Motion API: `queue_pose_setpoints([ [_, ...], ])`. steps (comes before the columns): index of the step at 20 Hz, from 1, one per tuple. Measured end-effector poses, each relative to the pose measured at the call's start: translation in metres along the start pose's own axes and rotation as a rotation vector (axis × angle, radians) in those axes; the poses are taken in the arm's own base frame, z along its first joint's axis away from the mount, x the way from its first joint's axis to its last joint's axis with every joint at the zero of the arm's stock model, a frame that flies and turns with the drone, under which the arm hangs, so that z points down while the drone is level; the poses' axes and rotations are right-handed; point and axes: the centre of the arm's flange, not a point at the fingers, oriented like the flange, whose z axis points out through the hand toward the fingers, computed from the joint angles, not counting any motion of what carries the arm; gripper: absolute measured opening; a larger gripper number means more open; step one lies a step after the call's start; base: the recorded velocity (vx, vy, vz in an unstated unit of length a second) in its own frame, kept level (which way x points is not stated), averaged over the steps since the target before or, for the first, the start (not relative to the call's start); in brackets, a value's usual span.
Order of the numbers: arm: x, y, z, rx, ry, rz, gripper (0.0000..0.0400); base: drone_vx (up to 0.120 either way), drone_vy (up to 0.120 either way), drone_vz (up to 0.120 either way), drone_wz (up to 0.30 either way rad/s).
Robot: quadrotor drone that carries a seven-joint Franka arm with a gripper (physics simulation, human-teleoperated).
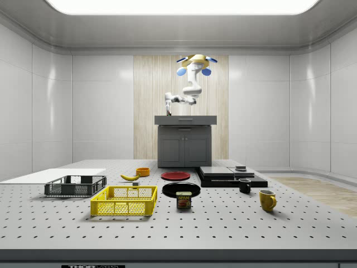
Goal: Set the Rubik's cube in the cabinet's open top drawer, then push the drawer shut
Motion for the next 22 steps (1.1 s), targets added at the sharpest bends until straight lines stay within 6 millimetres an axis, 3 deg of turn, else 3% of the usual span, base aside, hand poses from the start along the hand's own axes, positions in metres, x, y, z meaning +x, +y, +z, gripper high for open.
queue_pose_setpoints([
  [5, 0.000, 0.000, 0.016, 0.000, 0.000, 0.000, 0.0325, 0.000, 0.000, 0.000, 0.000],
  [9, 0.000, 0.000, 0.022, 0.000, 0.000, 0.000, 0.0367, 0.000, 0.000, 0.000, 0.000],
  [17, 0.000, 0.000, -0.002, 0.000, 0.000, 0.000, 0.0396, 0.000, 0.000, 0.000, 0.000],
  [22, 0.000, 0.000, -0.012, 0.000, 0.000, 0.000, 0.0399, 0.000, 0.112, 0.000, 0.000],
])
